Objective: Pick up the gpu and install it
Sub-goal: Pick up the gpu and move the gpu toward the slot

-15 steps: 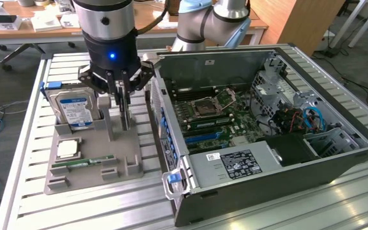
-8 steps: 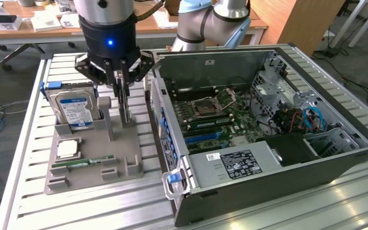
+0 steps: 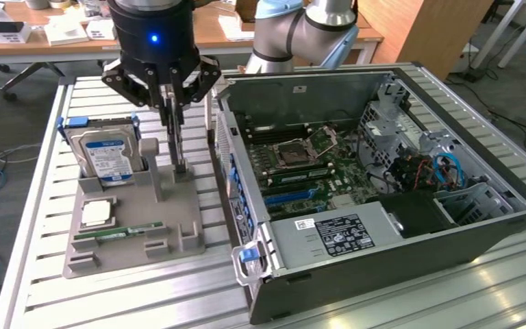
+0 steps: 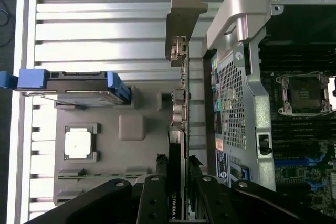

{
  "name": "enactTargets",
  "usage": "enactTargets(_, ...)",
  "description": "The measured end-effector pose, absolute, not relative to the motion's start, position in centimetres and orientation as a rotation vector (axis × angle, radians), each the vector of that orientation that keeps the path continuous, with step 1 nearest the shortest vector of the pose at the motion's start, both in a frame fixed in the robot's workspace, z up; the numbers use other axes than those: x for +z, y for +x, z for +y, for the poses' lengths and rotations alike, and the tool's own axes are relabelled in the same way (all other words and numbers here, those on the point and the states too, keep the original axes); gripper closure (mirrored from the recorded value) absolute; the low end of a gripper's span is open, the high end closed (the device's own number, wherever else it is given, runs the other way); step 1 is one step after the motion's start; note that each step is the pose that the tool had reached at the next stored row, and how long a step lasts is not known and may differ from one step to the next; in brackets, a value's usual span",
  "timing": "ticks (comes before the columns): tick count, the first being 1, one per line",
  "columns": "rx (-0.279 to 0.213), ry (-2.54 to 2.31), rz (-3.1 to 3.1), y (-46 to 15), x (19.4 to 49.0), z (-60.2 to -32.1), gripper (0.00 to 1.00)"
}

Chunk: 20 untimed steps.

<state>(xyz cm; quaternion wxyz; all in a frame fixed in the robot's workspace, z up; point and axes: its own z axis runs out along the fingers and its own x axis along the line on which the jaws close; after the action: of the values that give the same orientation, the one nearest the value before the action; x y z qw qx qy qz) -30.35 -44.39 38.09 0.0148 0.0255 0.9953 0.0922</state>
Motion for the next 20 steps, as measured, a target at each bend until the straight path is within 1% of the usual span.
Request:
enactTargets(15,0.3,0.08,3.097,-30.3,41.4,-44.4,0.74)
enactTargets(20,0.3,0.08,3.097,-30.3,41.5,-44.4,0.74)
